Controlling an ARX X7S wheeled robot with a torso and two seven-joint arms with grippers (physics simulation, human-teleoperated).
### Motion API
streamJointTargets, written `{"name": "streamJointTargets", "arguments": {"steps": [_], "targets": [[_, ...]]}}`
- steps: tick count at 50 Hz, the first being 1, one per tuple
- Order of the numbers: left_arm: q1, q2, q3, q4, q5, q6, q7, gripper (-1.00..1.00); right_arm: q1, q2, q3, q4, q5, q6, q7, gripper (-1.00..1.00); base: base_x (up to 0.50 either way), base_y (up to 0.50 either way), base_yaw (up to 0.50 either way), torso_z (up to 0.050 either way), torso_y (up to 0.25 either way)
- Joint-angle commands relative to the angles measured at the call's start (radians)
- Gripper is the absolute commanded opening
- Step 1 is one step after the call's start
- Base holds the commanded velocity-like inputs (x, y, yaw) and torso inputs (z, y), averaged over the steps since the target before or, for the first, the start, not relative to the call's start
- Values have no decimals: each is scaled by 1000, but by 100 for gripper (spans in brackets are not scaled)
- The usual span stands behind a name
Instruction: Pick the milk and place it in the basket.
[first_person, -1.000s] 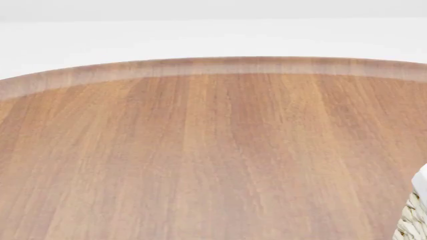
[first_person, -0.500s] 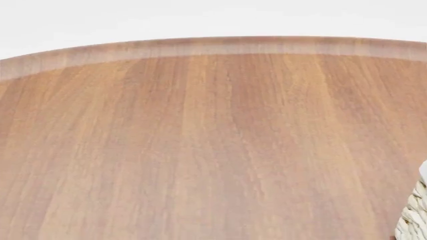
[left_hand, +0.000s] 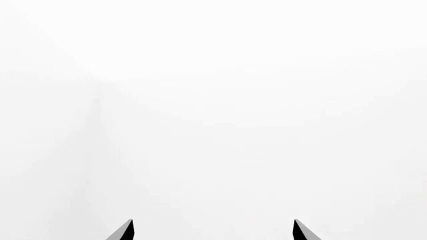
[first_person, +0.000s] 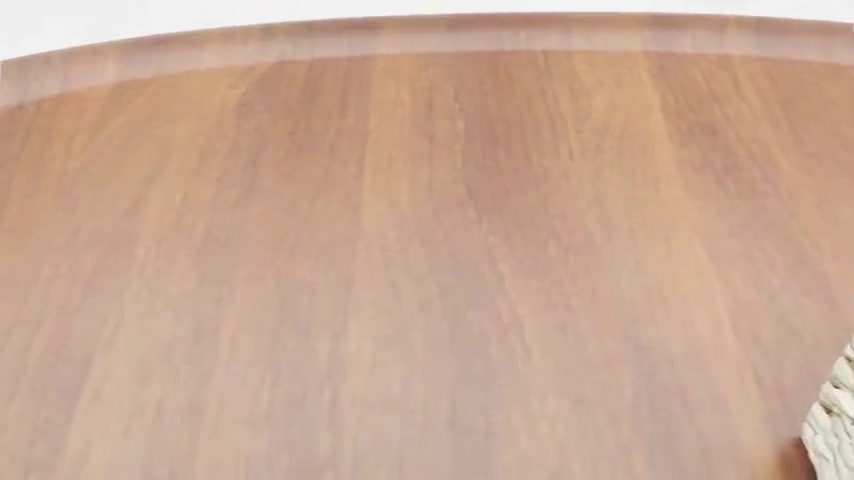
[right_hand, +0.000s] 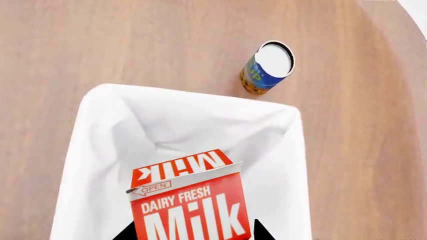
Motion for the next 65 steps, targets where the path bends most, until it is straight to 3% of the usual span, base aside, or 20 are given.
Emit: {"name": "streamJointTargets", "arguments": {"steps": [1,28,65], "targets": [[-5,13,-11,2,26,-2,23,100,20,-18,18,-1,-31,-22,-20,-100,0,0,0,0,-244],[14,14,-9,3,43,2,10,100,-92,16,62,-80,30,15,31,-100,0,0,0,0,-1],[24,10,-20,-2,39,14,-2,100,-135,-28,83,-19,51,-24,82,-100,0,0,0,0,-33]]}}
